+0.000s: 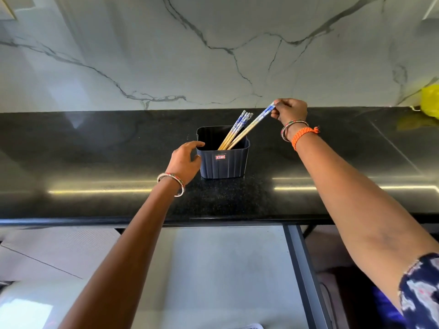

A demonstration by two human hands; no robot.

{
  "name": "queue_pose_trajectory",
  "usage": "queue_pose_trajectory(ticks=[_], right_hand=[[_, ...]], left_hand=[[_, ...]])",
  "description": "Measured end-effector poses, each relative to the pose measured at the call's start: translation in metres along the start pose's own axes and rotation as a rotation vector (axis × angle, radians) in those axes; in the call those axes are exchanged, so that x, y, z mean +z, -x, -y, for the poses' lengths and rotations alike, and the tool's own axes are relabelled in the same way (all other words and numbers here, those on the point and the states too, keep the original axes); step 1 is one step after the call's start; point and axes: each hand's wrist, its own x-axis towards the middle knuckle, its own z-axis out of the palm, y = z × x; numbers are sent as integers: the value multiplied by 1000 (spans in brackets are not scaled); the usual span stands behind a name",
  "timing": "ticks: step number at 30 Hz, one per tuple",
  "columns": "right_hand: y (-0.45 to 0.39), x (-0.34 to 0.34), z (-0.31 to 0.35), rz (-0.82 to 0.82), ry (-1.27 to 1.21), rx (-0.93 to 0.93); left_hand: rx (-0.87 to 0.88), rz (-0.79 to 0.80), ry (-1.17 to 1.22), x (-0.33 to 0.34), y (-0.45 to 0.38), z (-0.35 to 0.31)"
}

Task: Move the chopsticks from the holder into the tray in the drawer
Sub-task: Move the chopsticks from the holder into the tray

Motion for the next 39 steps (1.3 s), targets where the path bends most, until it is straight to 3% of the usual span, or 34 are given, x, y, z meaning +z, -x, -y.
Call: queue_pose_trajectory(ticks=[4, 8, 13, 19, 23, 26, 34, 39], right_hand=[[38, -43, 32, -121, -119, -66], [111, -78, 30, -156, -379, -18], [247, -96, -53, -124, -532, 324], [374, -112, -183, -112, -267, 671], [422, -116, -213, -95, -146, 697], [442, -117, -223, -83, -48, 696], [448, -108, -221, -37, 26, 765], [443, -102, -227, 46, 407, 775]], left_hand=[[-10, -21, 67, -18, 28, -10], [-65, -53, 217, -24, 86, -1], [-338, -41, 362, 2, 195, 60], [-670, -18, 290, 31, 323, 129], [-797, 160, 168, 40, 361, 160], [-898, 272, 268, 44, 373, 171], [-913, 342, 373, 52, 396, 174], [-954, 331, 451, 56, 394, 179]])
